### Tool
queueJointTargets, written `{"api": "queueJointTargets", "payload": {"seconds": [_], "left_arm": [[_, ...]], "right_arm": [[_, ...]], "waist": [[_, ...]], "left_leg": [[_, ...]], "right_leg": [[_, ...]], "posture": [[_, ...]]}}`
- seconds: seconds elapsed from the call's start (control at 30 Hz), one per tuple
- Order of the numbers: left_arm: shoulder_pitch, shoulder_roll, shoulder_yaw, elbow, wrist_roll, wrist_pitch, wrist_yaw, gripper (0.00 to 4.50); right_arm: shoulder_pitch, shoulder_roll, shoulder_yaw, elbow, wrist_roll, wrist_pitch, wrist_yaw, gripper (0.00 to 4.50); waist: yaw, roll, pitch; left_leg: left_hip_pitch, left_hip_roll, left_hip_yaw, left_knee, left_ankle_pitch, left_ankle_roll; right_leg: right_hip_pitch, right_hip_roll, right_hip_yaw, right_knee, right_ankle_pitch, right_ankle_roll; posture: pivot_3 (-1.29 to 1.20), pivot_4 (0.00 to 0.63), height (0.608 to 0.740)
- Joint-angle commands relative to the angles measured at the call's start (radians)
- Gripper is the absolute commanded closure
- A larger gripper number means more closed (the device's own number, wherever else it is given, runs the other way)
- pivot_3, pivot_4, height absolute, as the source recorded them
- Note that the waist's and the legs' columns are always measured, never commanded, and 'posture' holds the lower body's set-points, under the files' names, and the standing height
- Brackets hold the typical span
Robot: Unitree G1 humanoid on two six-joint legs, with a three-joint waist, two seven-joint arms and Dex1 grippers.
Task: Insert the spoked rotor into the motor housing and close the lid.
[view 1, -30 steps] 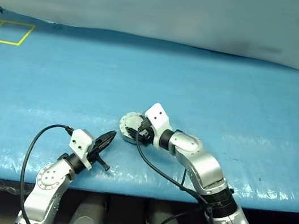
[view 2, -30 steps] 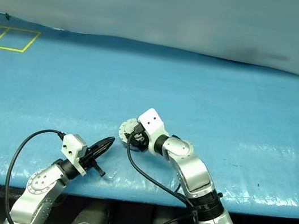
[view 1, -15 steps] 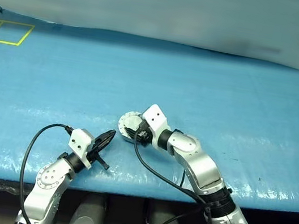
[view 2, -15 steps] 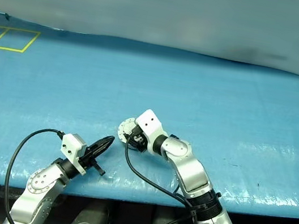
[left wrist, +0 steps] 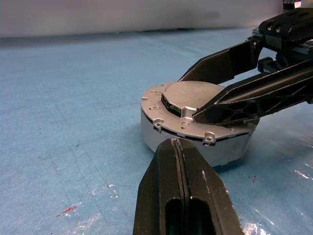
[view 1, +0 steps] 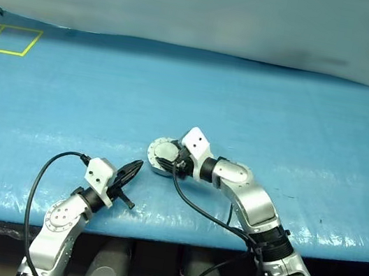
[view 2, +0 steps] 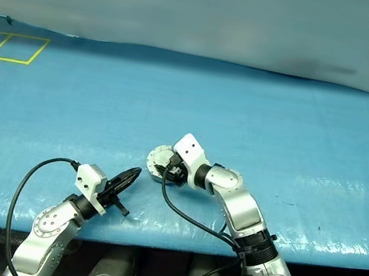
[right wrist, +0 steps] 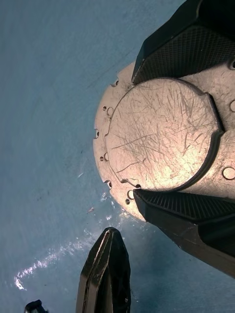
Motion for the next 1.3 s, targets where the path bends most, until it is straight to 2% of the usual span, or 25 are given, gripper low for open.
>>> {"api": "queueJointTargets", "payload": {"seconds": [0.03,0.47,0.9,1.07,1.17,1.3], "left_arm": [[-0.004,0.005,-0.008,-0.02,-0.017,0.001,-0.008,4.5],[0.011,0.012,-0.011,-0.038,-0.015,0.012,-0.001,4.5],[0.015,0.013,-0.019,-0.045,-0.014,0.019,0.004,4.5],[0.007,0.015,-0.018,-0.048,-0.008,0.027,0.008,4.5],[-0.02,0.015,-0.016,-0.063,-0.004,0.055,0.025,4.5],[-0.11,-0.009,0.019,-0.135,-0.078,0.224,0.096,4.5]], "right_arm": [[-0.019,-0.003,-0.014,0.045,-0.001,-0.035,0.025,1.47],[-0.008,0.033,-0.007,0.048,-0.027,-0.001,-0.012,1.47],[-0.026,-0.014,0.026,0.062,-0.064,-0.002,0.025,1.47],[-0.02,-0.001,0.038,0.055,-0.066,0.038,0.016,1.47],[-0.017,0.005,0.037,0.053,-0.064,0.046,0.012,1.47],[-0.016,0.009,0.031,0.05,-0.062,0.05,0.009,1.47]], "waist": [[0.0,0.0,0.0],[-0.001,0.0,0.0],[0.001,0.0,0.0],[0.001,0.001,-0.001],[0.001,0.001,-0.001],[0.001,0.001,-0.001]], "left_leg": [[0.0,0.0,0.0,0.0,0.0,0.0],[0.001,0.0,0.0,0.0,0.0,0.0],[0.001,0.0,0.0,-0.001,0.0,0.0],[0.001,0.0,0.0,-0.001,0.0,0.0],[0.001,0.0,0.0,-0.001,0.0,0.0],[0.001,0.0,0.0,-0.001,0.0,0.0]], "right_leg": [[0.0,0.0,0.0,0.0,0.0,0.0],[0.0,0.0,0.0,0.0,0.0,0.0],[0.0,0.0,0.0,0.0,0.0,0.0],[0.0,0.0,0.0,0.0,0.0,0.0],[0.0,0.0,0.0,0.0,0.0,0.0],[0.0,0.0,-0.001,0.0,0.0,0.0]], "posture": [[0.0,0.15,0.74],[0.0,0.15,0.74],[0.0,0.15,0.74],[0.0,0.15,0.74],[0.0,0.15,0.74],[0.0,0.15,0.74]]}}
